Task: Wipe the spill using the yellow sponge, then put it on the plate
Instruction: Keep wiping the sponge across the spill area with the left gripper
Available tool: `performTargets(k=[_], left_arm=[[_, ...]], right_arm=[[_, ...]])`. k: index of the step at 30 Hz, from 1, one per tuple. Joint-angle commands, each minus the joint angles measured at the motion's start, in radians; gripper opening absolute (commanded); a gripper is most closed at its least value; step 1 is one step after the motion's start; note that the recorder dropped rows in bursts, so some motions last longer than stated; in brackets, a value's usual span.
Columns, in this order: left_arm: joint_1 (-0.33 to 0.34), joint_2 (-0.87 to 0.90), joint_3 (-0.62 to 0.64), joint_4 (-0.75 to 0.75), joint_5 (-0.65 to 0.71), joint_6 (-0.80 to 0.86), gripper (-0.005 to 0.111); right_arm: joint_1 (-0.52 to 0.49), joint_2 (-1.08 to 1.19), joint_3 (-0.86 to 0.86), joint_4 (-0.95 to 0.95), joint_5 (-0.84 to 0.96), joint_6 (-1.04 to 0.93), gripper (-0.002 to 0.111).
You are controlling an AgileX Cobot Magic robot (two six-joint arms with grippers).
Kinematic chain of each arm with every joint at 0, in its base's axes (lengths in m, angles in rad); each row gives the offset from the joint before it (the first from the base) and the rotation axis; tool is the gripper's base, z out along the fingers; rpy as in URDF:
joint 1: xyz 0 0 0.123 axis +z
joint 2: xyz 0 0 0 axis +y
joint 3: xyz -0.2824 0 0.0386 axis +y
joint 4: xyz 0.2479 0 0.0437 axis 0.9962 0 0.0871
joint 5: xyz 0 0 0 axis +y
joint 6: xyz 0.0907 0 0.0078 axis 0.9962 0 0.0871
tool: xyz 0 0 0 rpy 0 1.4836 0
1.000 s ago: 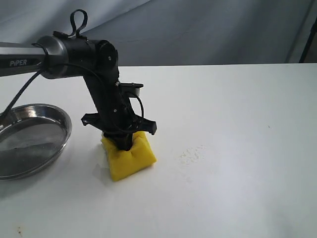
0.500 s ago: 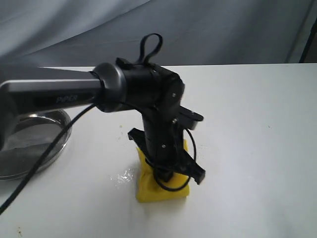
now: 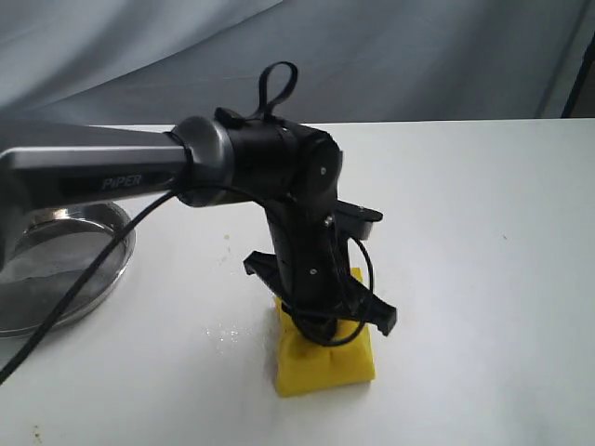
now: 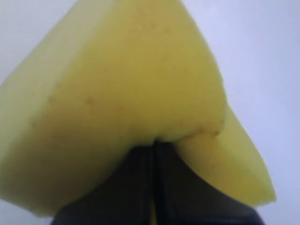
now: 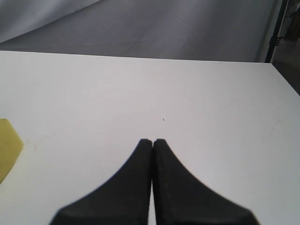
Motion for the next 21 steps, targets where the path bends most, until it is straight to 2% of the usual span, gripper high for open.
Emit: performTargets(k=[1, 7, 11, 16, 21], left_arm=[[0.117, 0.015, 0.011, 0.045, -0.001, -0.014, 0.0], [0.249, 0.015, 0.011, 0.045, 0.013, -0.036, 0.0], [0.29, 0.015, 0.011, 0.045, 0.046, -0.036, 0.0], [0.264, 0.015, 0.012, 0.041, 0.099, -0.036, 0.0], [0.161, 0.015, 0.012, 0.037, 0.148, -0.036, 0.0]], right_arm=[[0.0, -0.005, 0.004, 0.005, -0.002, 0.006, 0.0], [0.0, -0.005, 0.004, 0.005, -0.002, 0.005, 0.0], [0.0, -0.005, 0.004, 0.005, -0.002, 0.005, 0.0], [0.0, -0.005, 0.004, 0.005, -0.002, 0.005, 0.0], [0.0, -0.005, 0.004, 0.005, -0.002, 0.005, 0.0]])
